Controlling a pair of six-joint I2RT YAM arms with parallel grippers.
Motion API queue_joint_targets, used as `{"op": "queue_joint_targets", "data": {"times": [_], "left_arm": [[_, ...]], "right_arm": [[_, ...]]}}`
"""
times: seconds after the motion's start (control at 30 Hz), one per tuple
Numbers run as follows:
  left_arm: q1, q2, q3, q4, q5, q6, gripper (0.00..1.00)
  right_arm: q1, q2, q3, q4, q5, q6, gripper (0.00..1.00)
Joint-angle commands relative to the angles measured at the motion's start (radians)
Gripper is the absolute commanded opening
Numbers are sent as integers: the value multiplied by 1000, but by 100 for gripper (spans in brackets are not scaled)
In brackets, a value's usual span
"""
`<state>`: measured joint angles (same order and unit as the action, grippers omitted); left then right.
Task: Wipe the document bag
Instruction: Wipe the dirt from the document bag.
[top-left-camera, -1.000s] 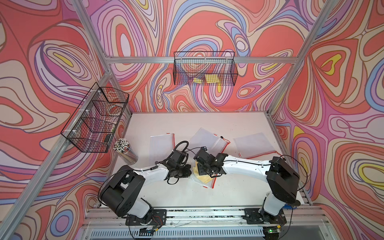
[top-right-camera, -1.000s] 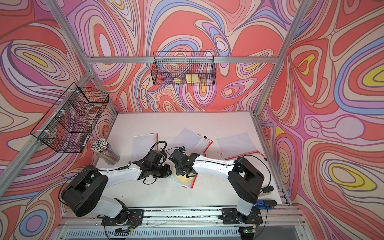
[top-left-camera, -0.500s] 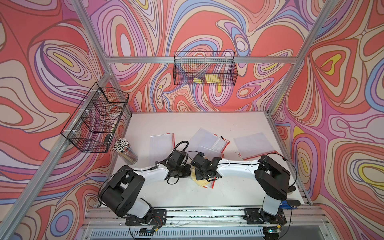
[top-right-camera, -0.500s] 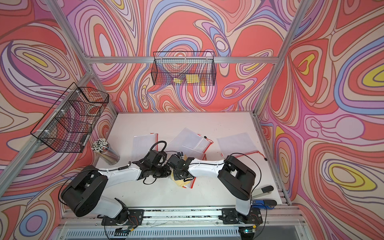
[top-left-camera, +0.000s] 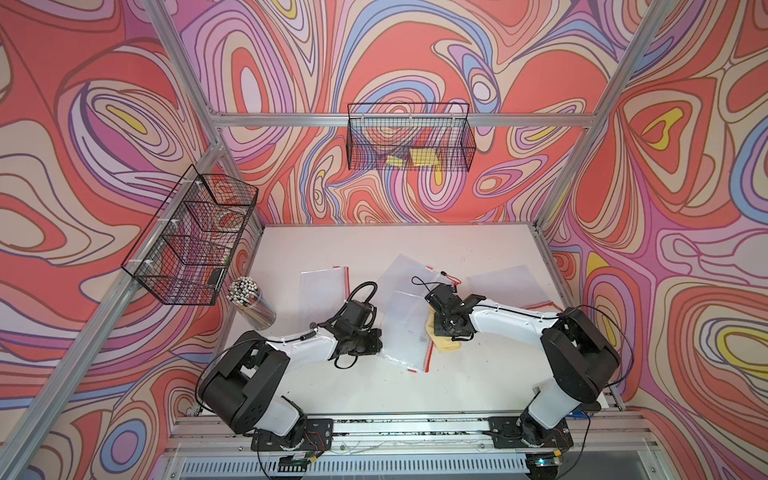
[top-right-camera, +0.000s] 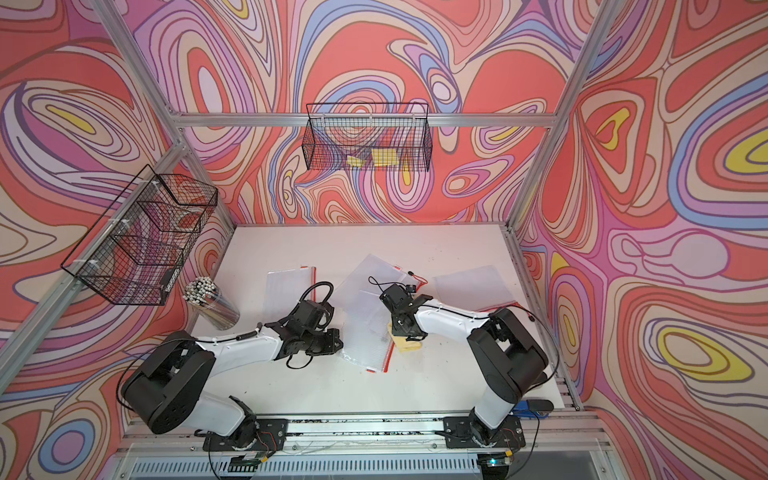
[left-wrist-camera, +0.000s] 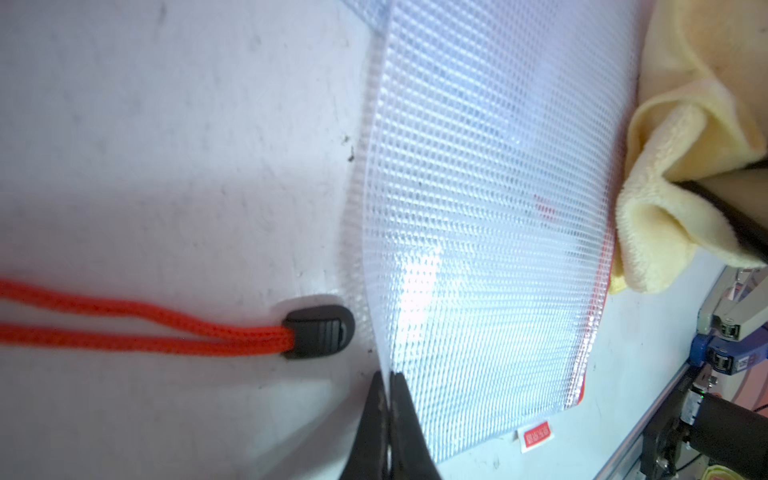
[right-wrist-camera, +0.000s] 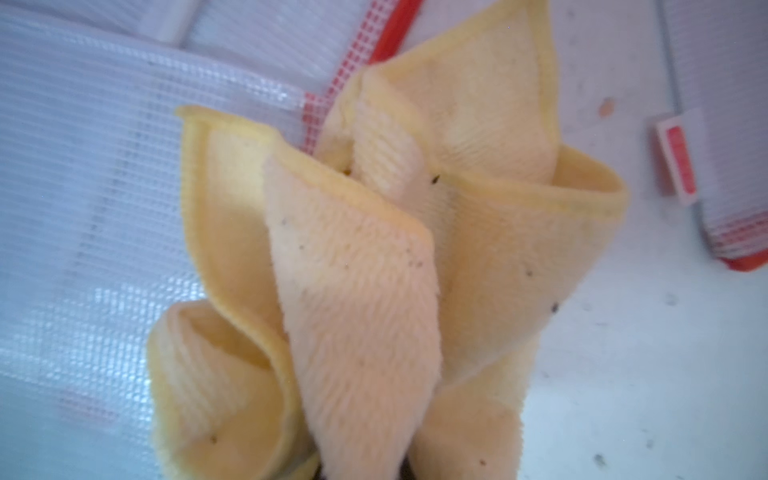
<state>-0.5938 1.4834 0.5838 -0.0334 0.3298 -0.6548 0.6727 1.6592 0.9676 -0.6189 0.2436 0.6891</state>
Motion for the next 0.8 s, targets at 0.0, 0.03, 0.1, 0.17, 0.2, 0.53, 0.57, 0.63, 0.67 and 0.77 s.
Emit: {"op": "queue_joint_targets", "data": {"times": [0.0,0.03,0.1,0.17,0.2,0.53,0.57,0.63,0.67,0.77], "left_arm": [[5,-5,-3,-44,-28,5,0],[5,-1,-1,-44,-28,5,0],[5,5,2,-43,-26,4,0],[5,8,1,-38,-23,1,0],[5,8,1,-38,-23,1,0],[5,9,6,-47,-29,6,0],[5,10,8,-48,-29,7,0],[5,12,10,-49,-28,10,0],[5,12,13,-50,-27,11,0],[5,1,19,-63,-29,12,0]], "right_arm": [[52,-51,31,-30,-65,-36,0],[82,-57,40,-3,-99,-23,0],[154,-42,73,27,-139,5,0],[228,-3,115,42,-164,29,0],[261,24,141,51,-183,41,0],[286,119,58,113,-206,142,0],[267,80,34,111,-199,142,0],[211,33,-24,91,-182,138,0],[181,13,-50,79,-179,132,0],[89,-71,-120,25,-146,105,0]]}}
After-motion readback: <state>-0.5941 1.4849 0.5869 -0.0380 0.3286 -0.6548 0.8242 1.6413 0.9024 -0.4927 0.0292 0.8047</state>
